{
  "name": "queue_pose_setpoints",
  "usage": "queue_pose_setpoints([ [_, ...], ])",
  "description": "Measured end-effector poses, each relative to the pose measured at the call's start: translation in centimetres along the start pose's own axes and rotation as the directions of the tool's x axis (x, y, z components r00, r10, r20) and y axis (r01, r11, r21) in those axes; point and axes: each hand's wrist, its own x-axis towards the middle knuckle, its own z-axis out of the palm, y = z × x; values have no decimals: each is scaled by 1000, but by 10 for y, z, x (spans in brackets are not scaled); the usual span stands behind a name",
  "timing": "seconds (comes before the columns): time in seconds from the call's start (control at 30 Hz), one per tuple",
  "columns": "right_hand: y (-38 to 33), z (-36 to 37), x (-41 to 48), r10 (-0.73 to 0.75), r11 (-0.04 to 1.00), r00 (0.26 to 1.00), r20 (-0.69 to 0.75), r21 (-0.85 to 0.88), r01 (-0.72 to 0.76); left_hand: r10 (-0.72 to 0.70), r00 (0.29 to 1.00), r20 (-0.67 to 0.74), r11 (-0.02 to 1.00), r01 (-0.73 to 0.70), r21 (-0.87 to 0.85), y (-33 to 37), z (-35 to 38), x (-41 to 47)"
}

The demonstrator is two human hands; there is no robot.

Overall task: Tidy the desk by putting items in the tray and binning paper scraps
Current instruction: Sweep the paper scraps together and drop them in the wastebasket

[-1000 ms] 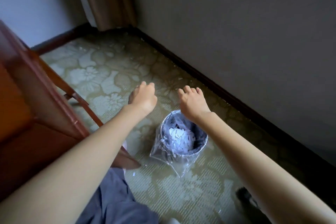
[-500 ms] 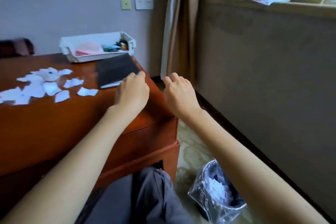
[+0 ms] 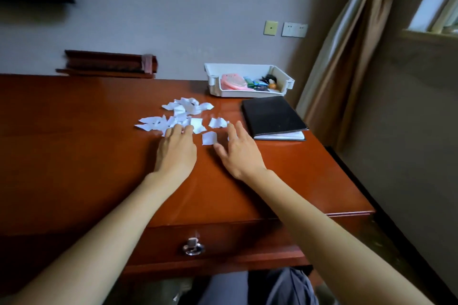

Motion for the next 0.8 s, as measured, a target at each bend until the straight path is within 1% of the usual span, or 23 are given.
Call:
queue_pose_setpoints([
  [0.1,-5,10,28,65,997,996,57,48,-67,30,999,-23,998,-29,50,-23,9,23],
  [0.17,-7,16,46,82,996,993,82,24,-85,42,999,-30,996,-40,73,-36,14,39],
  [0.23,-9,22,62,63,998,993,103,-3,-63,37,999,-11,995,-36,89,-44,18,53],
  [0.37,-10,33,86,-20,1000,981,192,7,19,-51,988,144,998,44,54,-52,27,73],
  [0.47,-8,37,91,-108,994,965,237,46,99,-27,984,175,998,17,61,-52,28,77],
  [0.6,-6,27,75,-91,989,970,225,134,62,32,992,121,999,-34,14,-54,24,64],
  [0.67,-5,20,63,-112,987,974,195,137,86,52,995,85,998,-48,-49,-54,20,54],
  [0.73,-6,15,52,-137,986,984,111,115,124,47,998,51,995,-42,-95,-55,16,42],
  [0.8,-7,11,46,-124,990,992,16,63,123,29,999,-25,998,-31,-51,-55,11,35],
])
